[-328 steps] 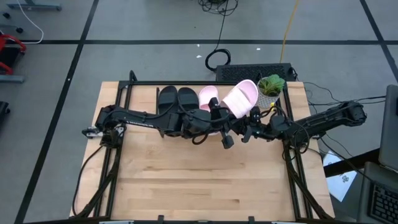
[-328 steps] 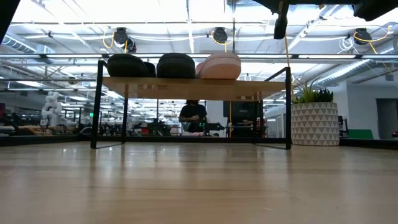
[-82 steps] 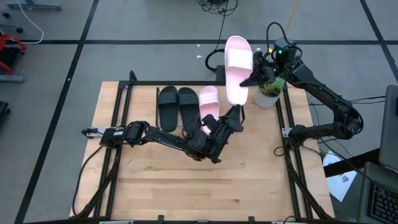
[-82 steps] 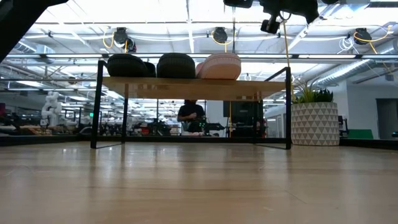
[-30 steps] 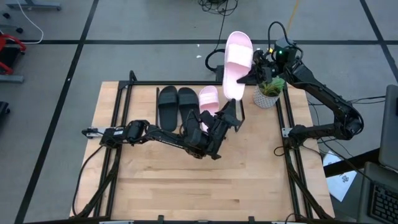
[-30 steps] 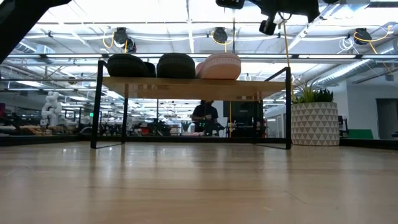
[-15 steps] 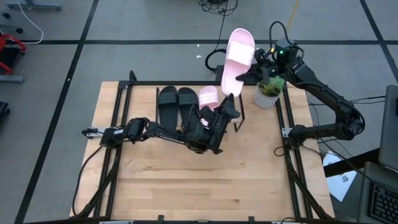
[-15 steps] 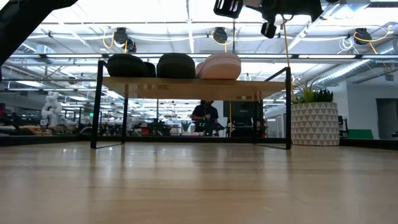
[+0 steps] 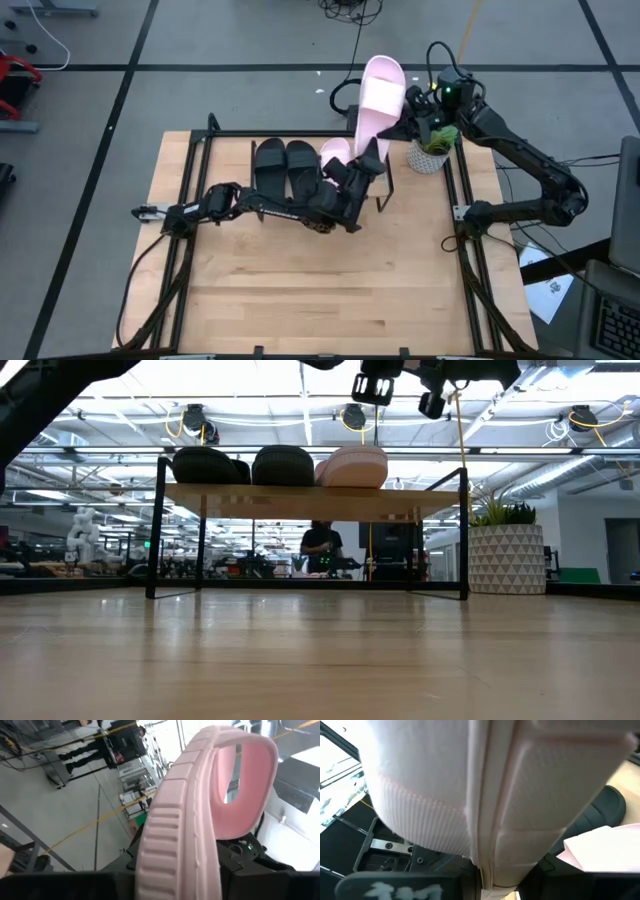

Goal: Pick and place slides into the shelf
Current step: Put the pink slipper onto the shelf

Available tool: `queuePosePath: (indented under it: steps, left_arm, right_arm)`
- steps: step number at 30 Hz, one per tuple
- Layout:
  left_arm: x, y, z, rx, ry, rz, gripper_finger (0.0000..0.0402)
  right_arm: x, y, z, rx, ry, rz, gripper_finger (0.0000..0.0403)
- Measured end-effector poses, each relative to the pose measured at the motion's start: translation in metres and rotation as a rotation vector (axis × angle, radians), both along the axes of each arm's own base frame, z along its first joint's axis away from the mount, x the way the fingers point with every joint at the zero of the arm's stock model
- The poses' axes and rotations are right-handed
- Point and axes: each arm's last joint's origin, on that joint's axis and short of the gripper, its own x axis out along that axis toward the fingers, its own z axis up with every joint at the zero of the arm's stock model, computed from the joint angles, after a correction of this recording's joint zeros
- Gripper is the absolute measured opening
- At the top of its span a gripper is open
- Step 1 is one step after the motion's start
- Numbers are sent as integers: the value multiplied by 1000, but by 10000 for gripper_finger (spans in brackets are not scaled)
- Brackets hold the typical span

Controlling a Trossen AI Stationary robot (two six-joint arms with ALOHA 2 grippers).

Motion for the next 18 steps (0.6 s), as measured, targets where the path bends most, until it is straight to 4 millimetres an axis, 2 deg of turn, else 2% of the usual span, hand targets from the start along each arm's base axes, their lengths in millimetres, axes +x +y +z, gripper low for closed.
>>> queuePosePath:
  steps: [4,9,12,18]
  left_arm:
    - [2,1,-2,3,8,-16,115]
    - [2,-5,-2,9,44,-10,51]
    - [1,-8,-1,21,58,-12,49]
    - [0,-16,0,12,35,-27,49]
  right_arm:
    - [-1,1,-3,-19,21,-18,66]
    - [-2,-2,-3,-20,22,-33,66]
    - [-2,-2,-2,-11,17,-36,68]
    - [-2,-2,-1,-22,7,-26,125]
